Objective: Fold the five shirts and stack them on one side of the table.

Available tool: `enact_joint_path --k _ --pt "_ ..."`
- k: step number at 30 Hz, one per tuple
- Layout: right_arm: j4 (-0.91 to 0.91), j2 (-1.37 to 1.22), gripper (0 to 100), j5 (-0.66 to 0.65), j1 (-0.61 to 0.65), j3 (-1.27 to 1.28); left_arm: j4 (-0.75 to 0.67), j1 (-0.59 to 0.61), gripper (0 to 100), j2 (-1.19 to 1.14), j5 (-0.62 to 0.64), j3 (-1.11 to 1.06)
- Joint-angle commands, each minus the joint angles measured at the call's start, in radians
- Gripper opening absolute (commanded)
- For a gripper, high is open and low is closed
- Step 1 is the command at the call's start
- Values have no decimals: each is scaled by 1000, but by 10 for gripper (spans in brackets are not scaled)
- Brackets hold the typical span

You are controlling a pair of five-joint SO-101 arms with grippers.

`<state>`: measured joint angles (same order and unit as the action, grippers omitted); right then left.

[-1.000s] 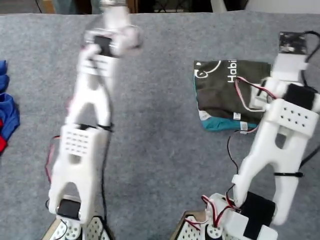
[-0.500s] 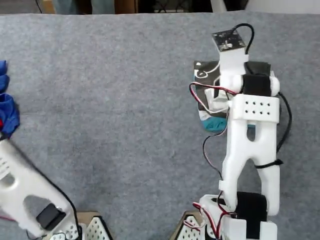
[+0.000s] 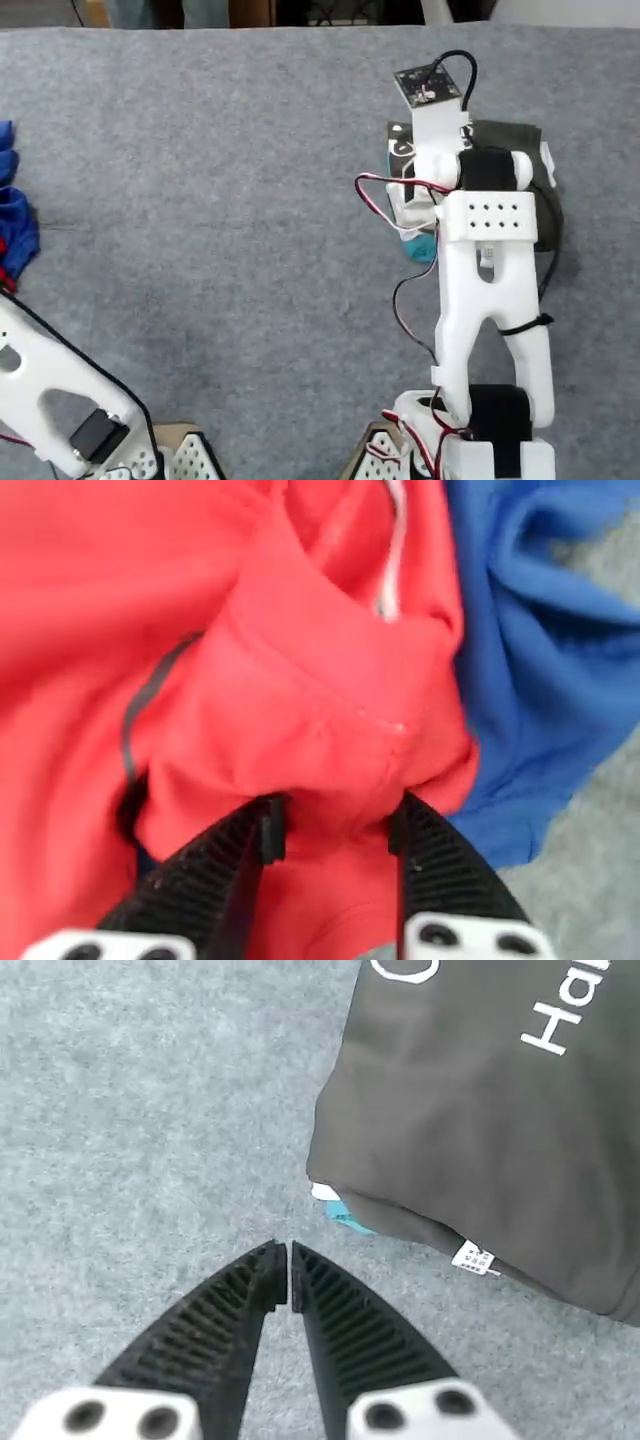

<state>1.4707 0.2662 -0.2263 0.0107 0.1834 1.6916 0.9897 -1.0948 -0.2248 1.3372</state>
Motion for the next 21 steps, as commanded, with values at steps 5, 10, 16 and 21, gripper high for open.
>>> enact_joint_path --k 5,10,16,21 --pt "-37 45 18 9 9 45 66 -18 34 -26 57 254" --pt "-72 44 18 17 14 76 74 -48 27 61 57 315" --pt "-94 48 18 12 12 85 75 -199 27 450 57 -31" --pt "-94 45 18 14 8 87 74 -479 27 913 54 -654"
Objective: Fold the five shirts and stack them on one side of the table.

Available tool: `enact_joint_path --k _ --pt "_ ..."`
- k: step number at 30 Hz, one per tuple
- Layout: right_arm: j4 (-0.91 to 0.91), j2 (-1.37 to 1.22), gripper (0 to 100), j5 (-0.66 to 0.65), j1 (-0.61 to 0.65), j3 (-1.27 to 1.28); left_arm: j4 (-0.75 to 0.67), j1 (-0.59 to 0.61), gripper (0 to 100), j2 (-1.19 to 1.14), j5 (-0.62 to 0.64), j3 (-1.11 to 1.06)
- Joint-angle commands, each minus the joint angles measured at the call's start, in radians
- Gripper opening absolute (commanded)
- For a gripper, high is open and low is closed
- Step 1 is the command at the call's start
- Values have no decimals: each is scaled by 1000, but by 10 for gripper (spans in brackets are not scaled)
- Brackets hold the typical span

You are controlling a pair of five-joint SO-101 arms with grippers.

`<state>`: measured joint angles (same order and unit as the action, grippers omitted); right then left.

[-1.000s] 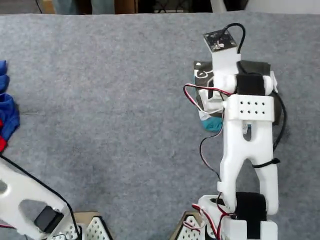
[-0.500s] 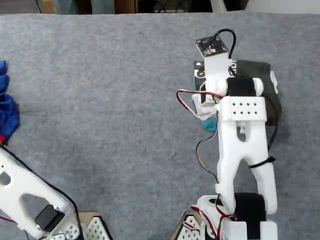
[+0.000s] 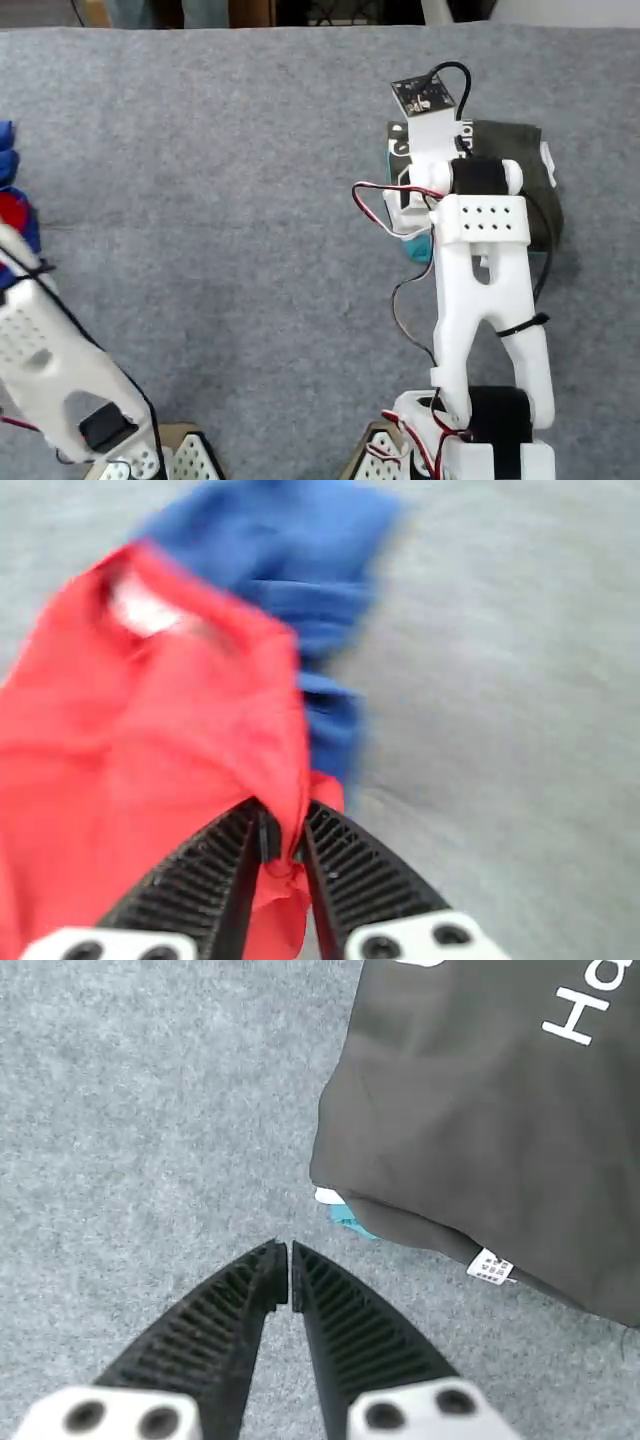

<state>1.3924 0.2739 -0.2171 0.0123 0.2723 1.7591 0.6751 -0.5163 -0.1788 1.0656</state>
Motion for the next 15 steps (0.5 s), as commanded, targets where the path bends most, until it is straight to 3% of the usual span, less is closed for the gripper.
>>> enact_joint_path --k 1,7,12,15 --pt "-15 36 18 5 6 -2 5 -234 27 425 6 -510" --pt "-15 41 17 2 6 -4 -8 -720 27 896 6 -1092" --pt "-15 39 18 0 6 -5 -9 -1152 27 1151 -51 -1334" --pt "-15 33 18 0 9 -5 -3 -1339 30 1234 -63 -1420"
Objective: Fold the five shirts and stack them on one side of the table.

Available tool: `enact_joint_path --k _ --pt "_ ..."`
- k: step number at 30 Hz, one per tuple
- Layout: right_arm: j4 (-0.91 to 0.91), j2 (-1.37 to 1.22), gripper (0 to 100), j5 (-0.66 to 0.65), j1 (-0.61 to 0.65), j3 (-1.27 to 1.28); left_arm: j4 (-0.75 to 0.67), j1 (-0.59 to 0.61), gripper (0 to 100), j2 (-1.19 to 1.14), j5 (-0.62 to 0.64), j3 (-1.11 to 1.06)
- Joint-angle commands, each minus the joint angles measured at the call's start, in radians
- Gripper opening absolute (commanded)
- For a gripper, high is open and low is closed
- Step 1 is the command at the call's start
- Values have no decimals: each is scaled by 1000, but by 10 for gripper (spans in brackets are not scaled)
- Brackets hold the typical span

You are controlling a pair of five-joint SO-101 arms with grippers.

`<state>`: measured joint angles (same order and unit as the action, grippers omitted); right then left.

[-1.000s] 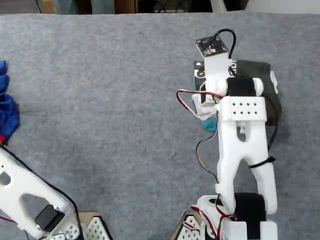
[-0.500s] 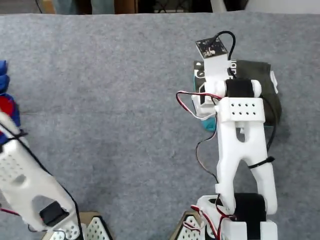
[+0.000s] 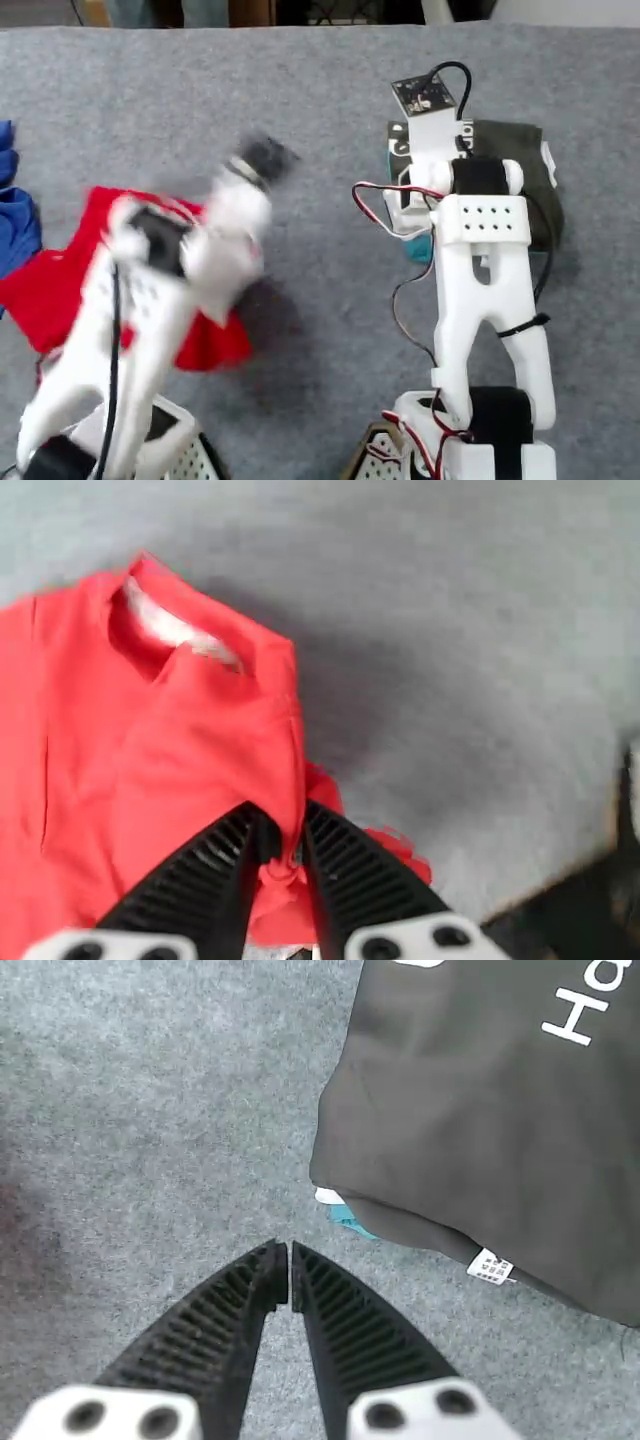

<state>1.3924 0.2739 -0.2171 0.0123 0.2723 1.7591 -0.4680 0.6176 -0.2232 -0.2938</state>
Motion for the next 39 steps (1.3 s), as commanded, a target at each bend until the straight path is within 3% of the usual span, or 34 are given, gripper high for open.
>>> enact_joint_path --k 1,4,7,12,14,20,23,26,31,36,39 --pt "-15 33 18 0 11 -5 -2 -229 40 115 -18 -79" --pt "-15 33 19 -2 12 -15 -2 -240 141 153 5 -107" --pt "-15 31 59 0 15 -47 -2 -186 248 207 107 -74" --pt "-11 2 194 8 121 -108 -2 -16 268 356 215 104" --pt "-8 -53 206 9 195 -147 -2 162 252 413 216 124" --pt "37 -340 208 52 463 -378 -9 880 239 450 158 33" --pt "38 -549 208 64 554 -533 -55 1109 238 437 78 -104" --pt "40 -777 206 64 617 -710 -140 1260 238 422 29 -257" --pt "104 -1121 205 64 666 -1043 -189 1379 238 413 -44 -389" --pt "318 -1376 194 64 663 -1391 -195 1395 238 413 -55 -407" --pt "373 -1492 86 66 632 -1561 -195 1392 239 413 -54 -407"
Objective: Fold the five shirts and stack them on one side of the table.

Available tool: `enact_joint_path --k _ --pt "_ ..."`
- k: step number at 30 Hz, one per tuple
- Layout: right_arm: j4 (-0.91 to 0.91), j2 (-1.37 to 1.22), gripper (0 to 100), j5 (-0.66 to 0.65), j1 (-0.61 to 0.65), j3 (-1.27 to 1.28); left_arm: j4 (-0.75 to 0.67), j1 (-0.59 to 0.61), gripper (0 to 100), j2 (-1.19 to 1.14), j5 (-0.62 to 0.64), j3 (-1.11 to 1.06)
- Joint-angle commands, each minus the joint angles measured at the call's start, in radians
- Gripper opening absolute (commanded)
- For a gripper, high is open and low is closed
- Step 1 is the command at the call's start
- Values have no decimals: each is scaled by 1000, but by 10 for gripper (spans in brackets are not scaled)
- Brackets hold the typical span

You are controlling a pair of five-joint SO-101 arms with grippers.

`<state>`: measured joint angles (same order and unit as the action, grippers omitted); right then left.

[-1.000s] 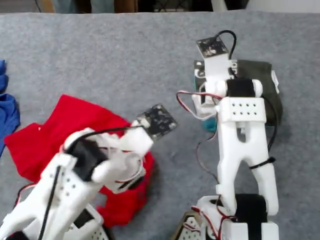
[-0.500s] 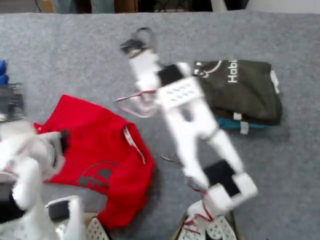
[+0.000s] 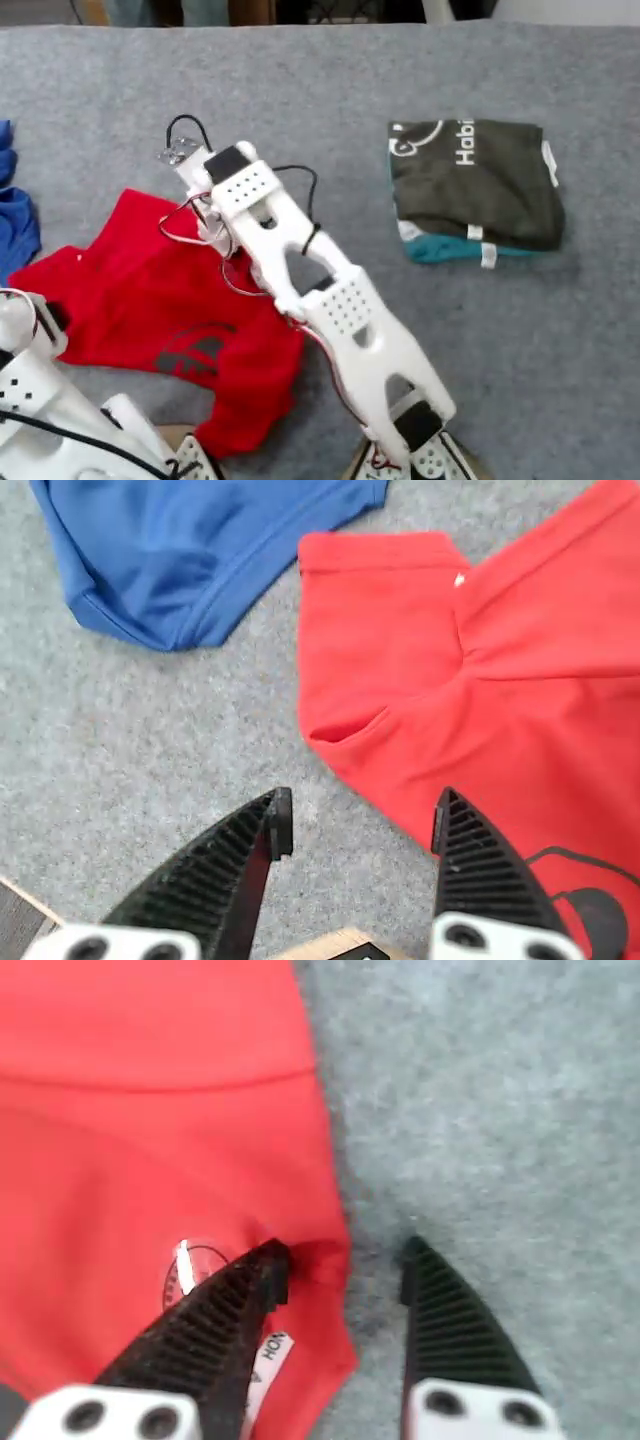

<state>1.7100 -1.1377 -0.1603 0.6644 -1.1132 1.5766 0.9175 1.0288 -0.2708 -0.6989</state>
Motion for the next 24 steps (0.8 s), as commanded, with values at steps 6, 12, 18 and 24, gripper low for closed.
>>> enact_joint_path --k 6,12,18,24 --pt "60 -87 15 86 -126 -242 -78 8 239 0 -6 -4" --pt "58 127 13 78 -269 41 -138 5 239 -35 -8 -7" --pt "57 478 14 -58 -374 564 -198 -19 236 -293 -9 15" --pt "5 791 14 -149 -442 1012 -195 -154 234 -614 -3 163"
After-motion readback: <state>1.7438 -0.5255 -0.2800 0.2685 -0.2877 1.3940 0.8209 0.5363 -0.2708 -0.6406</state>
